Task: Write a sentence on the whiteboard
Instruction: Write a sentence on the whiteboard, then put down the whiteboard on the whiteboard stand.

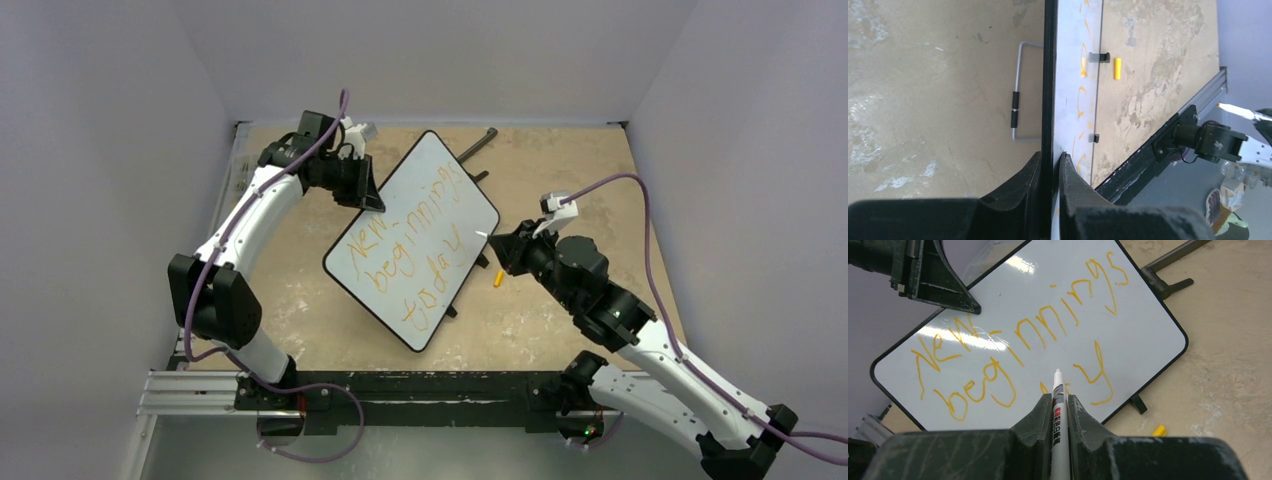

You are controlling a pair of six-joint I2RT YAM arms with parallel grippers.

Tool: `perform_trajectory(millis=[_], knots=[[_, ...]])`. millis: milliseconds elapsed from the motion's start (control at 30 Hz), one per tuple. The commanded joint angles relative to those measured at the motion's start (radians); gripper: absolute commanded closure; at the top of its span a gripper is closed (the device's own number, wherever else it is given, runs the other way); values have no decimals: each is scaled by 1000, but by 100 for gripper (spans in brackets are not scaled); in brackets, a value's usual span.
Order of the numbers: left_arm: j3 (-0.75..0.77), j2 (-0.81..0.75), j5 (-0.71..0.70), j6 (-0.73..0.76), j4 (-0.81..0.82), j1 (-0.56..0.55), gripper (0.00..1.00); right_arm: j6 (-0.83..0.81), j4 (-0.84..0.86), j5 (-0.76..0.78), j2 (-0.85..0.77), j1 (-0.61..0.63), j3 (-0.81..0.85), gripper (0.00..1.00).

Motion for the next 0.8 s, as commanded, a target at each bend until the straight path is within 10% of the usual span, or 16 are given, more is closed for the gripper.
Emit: perform_trajectory(millis=[0,767], knots=[[-28,24,-218,52,-11,12,84,19,4,32,-40,2,-1,100],[-56,-16,-205,49,31,12,63,44,8,24,-60,2,-43,100]])
